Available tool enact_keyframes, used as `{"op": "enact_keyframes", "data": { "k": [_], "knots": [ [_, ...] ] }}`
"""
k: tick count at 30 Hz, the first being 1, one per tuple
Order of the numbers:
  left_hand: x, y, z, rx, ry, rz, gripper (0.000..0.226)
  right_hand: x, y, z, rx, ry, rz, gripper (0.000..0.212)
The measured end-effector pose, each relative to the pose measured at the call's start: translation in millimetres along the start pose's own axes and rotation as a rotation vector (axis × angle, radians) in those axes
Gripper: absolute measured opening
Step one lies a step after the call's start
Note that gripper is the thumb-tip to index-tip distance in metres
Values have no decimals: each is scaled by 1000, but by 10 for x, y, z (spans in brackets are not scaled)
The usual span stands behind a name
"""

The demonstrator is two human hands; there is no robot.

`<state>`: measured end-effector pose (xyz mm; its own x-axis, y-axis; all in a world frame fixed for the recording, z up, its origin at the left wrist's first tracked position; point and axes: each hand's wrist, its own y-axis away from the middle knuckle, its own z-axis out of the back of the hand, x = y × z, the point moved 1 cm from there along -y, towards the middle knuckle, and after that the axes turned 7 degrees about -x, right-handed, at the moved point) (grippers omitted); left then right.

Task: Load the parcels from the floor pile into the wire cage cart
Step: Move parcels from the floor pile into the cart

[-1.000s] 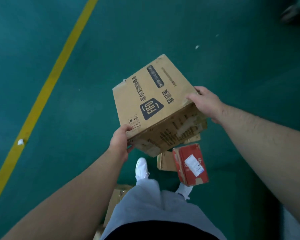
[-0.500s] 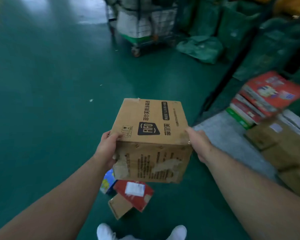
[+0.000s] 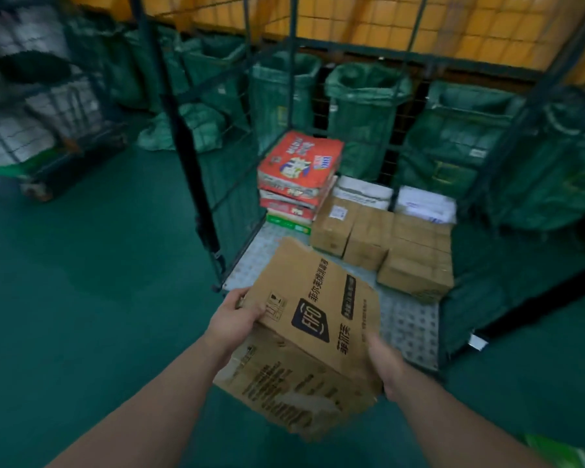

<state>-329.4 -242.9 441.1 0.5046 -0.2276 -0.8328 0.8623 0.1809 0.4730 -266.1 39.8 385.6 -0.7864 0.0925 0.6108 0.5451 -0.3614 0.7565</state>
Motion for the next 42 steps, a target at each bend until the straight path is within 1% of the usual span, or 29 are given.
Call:
{"op": "enact_keyframes", "data": {
  "k": [1, 6, 10, 12, 17, 19, 22, 25, 29, 31, 32, 35, 37, 40, 42],
  "knots": [
    [-78, -50, -133, 24, -17, -8, 31, -17, -78, 90, 0, -21, -10, 50],
    [-444, -234, -614, 91, -84, -51, 27, 30, -274, 312, -63, -171, -64, 41],
    [-653, -517, -757, 129, -140, -67, 27, 155, -402, 300, -41, -206, -89, 36],
    [-744, -709, -792, 144, -157, -79, 27, 227, -488, 247, -33, -209, -113, 40],
    [-1002, -1329, -821, 207, -210, -93, 26, 357, -1201, 52, -104, -252, -142, 39],
    [-1153, -1642, -816, 240, -225, -90, 27, 630, -1286, -107, -112, -275, -153, 38],
    [-1414, -2094, -816, 288, -258, -96, 33, 1149, -1272, -323, -167, -286, -165, 27],
    [-1714, -2535, -874, 348, -307, -133, 34, 1506, -1472, -466, -188, -320, -167, 31],
    [-2168, -2994, -1094, 429, -349, -221, 41, 1837, -1681, -580, -216, -421, -201, 29],
    [-2350, -3139, -1258, 463, -383, -282, 44, 1973, -1712, -598, -199, -498, -263, 42],
    [-2424, -3200, -1353, 476, -398, -321, 48, 2064, -1696, -599, -179, -523, -269, 45],
    [-2640, -3376, -1686, 516, -435, -452, 65, 2303, -1761, -553, -191, -579, -268, 29],
    [-2791, -3456, -1963, 544, -453, -526, 68, 2423, -1864, -496, -185, -624, -291, 29],
    [-2973, -3582, -2447, 583, -546, -639, 71, 2599, -2044, -389, -160, -687, -329, 35],
    [-3075, -3658, -2775, 629, -626, -709, 70, 2692, -2233, -278, -154, -728, -343, 30]
  ]
}}
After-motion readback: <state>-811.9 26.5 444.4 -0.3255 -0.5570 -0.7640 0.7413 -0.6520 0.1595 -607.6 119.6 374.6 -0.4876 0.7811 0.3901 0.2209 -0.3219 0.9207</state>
